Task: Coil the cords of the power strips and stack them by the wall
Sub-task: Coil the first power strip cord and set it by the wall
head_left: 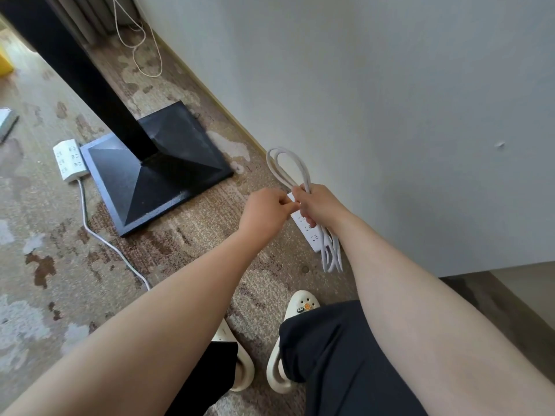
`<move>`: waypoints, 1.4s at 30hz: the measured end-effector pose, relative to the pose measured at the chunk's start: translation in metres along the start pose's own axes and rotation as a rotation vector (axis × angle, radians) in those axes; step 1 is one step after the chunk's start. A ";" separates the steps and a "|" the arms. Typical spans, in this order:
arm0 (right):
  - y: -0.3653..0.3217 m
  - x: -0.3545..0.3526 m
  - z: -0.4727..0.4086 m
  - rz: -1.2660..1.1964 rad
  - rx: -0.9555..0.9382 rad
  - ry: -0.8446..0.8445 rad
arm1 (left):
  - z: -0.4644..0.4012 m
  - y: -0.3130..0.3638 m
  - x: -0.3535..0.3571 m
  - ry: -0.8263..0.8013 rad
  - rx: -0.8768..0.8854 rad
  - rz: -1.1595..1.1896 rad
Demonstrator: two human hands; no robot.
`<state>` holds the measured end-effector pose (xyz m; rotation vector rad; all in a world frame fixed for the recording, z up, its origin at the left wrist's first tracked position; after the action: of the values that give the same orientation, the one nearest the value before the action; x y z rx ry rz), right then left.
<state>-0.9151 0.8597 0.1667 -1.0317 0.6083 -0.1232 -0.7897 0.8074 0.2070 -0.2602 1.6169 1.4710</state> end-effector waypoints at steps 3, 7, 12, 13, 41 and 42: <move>0.001 -0.002 -0.004 0.012 0.033 0.057 | 0.000 -0.006 0.002 -0.054 0.022 0.014; 0.007 -0.014 -0.011 -0.002 0.058 0.150 | 0.008 -0.031 -0.001 -0.146 -0.014 0.062; 0.016 -0.038 -0.015 0.065 -0.003 0.260 | 0.024 -0.087 -0.031 -0.228 -0.084 -0.009; 0.016 -0.037 -0.015 0.093 -0.009 0.253 | 0.025 -0.095 -0.038 -0.215 -0.106 -0.011; 0.022 -0.046 -0.009 0.097 0.131 0.413 | 0.013 -0.093 -0.084 0.044 -0.213 0.250; 0.019 -0.040 -0.008 0.090 0.125 0.392 | 0.007 -0.072 -0.084 0.059 -0.169 0.324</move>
<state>-0.9562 0.8786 0.1647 -0.8623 0.9894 -0.2852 -0.6900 0.7602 0.2189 -0.1414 1.6383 1.8660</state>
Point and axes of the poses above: each hand's wrist, its own z-axis away from the middle knuckle, its own x-axis out of the palm, y = z × x, the point moved 5 cm from there along -z, towards the middle knuckle, and after that the axes turned 11 degrees about y, right-handed, at the moved point
